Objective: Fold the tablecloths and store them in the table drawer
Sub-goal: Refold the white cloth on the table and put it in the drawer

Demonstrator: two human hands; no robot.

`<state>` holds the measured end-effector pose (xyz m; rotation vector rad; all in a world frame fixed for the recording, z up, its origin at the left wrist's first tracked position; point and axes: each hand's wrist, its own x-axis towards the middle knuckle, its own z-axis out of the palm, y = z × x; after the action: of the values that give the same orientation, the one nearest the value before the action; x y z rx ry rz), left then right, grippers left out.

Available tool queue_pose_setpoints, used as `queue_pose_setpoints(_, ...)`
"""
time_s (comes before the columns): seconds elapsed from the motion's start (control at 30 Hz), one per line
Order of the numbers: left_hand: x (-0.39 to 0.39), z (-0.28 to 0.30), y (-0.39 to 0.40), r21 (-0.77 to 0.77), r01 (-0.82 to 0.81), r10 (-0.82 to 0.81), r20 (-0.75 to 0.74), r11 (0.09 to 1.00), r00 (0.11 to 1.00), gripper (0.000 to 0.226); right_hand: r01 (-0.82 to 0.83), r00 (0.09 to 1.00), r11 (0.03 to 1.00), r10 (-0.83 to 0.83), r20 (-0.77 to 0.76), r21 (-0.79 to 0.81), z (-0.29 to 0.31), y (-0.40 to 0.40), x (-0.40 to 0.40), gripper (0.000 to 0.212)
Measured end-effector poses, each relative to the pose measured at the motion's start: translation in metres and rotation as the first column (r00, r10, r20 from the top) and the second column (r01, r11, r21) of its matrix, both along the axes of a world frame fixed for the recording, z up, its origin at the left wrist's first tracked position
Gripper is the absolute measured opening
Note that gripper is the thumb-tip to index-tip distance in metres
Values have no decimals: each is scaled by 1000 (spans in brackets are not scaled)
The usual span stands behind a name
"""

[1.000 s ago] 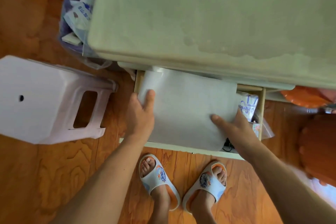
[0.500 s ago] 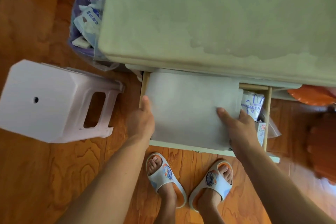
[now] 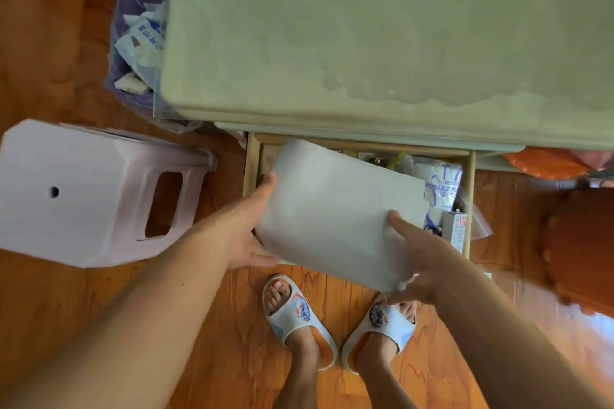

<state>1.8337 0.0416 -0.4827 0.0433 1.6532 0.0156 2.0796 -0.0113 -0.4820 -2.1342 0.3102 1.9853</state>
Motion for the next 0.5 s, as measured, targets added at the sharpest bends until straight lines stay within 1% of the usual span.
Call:
queue_pose_setpoints(0.07,0,-5,-11,98,-150,155,-47,984,987,76,128,989,986,-134,57,104,2,-1,-5,51)
queue_pose_setpoints(0.13,3,-3,-27,247,-284,319,-117,927,940,64,204,965,948,-236,111,244,2,-4,-13,46)
queue_pose_setpoints(0.2,3,-1,-45,374,-333,422,-185,866,888,46,203,944,897,-286,164,393,2,-10,-22,36)
queue_pose_setpoints(0.27,3,-1,-62,452,-349,478,-208,821,854,37,187,932,858,-309,190,479,-1,-15,-25,26)
queue_pose_setpoints(0.3,3,-1,-69,488,-356,500,-200,797,843,36,195,934,842,-315,166,503,-1,-15,-26,21)
queue_pose_setpoints(0.33,3,0,-74,523,-359,515,-186,773,836,38,221,944,832,-314,103,509,-3,-15,-25,18)
queue_pose_setpoints(0.4,3,-1,-79,599,-323,509,-166,732,845,43,276,958,838,-277,-69,471,-10,-13,-17,21)
queue_pose_setpoints(0.43,1,-3,-79,635,-295,496,-160,714,853,42,261,965,852,-222,-138,454,-16,-14,-11,27)
queue_pose_setpoints(0.5,-9,-9,-76,681,-241,439,-132,691,889,40,123,981,867,-33,-192,482,-26,-14,5,42)
